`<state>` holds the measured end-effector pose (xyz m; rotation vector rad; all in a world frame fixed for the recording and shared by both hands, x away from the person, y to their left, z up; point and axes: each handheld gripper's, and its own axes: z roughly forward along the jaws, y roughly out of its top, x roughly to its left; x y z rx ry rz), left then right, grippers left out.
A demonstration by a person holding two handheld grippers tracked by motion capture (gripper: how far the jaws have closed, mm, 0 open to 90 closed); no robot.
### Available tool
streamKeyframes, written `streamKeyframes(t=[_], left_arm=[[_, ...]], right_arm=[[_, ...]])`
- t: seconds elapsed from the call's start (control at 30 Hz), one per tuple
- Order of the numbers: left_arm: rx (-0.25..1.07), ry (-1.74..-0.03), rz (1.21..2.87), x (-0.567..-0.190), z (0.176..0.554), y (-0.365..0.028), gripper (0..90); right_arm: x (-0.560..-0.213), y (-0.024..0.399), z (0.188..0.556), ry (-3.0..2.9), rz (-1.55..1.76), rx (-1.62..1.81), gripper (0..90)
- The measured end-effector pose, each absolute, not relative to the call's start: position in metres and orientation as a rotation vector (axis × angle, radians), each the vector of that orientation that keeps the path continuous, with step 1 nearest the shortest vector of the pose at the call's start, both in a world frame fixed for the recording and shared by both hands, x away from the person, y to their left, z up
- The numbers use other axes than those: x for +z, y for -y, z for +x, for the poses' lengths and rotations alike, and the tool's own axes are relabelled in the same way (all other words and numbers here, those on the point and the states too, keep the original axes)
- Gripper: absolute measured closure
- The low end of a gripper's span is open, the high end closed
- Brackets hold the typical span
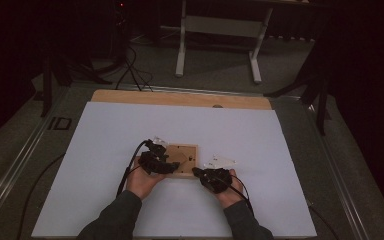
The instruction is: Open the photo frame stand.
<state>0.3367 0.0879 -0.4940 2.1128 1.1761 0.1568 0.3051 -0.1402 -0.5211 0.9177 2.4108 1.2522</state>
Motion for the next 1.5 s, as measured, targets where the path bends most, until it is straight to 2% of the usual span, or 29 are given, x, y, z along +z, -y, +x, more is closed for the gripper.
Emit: streamKeyframes(t=[0.27,0.37,0.57,0.9,1.3,1.5], left_arm=[[0.087,-1.215,2.139,-0.496,0.344,-0.084,47.0],[0.052,-1.214,2.148,-0.495,0.347,-0.083,50.8],[0.041,-1.206,2.158,-0.495,0.348,-0.084,52.2],[0.115,-1.168,2.185,-0.494,0.344,-0.081,52.4],[0.276,-1.078,2.198,-0.490,0.327,-0.076,52.3],[0.314,-1.070,2.185,-0.492,0.320,-0.079,52.3]], right_arm=[[-0.521,0.140,0.305,-2.413,0.918,1.251,89.0],[-0.521,0.140,0.305,-2.412,0.920,1.252,89.0],[-0.521,0.140,0.305,-2.413,0.918,1.252,88.9],[-0.521,0.140,0.305,-2.418,0.914,1.245,88.2],[-0.509,0.151,0.309,-2.376,0.949,1.269,77.6],[-0.500,0.163,0.316,-2.340,0.997,1.281,73.1]])
